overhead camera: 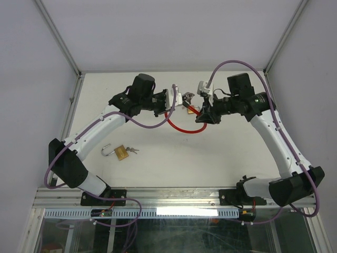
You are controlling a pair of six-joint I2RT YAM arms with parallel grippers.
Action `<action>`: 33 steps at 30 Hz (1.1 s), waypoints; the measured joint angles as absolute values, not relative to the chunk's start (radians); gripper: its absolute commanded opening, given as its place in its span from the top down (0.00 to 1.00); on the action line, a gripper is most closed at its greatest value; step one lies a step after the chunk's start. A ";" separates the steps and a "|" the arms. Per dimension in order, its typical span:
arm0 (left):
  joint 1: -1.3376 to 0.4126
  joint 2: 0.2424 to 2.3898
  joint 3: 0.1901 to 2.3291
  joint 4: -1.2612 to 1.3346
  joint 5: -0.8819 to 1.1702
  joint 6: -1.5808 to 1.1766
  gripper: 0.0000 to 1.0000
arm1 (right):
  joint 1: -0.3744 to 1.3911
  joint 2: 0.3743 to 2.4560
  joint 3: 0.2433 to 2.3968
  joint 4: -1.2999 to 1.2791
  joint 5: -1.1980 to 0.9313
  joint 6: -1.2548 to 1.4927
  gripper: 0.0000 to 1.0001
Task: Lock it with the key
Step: Lock the lock.
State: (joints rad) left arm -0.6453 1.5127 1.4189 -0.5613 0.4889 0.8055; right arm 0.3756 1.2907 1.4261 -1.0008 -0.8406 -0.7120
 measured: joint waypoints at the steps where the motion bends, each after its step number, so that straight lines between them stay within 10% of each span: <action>1: -0.648 1.515 1.419 -0.562 0.489 0.807 1.00 | 0.370 1.290 1.426 -0.998 -0.838 -0.717 1.00; 33: -0.672 1.448 1.293 -0.346 0.303 0.628 1.00 | 0.263 1.179 1.230 -0.822 -0.913 -0.563 1.00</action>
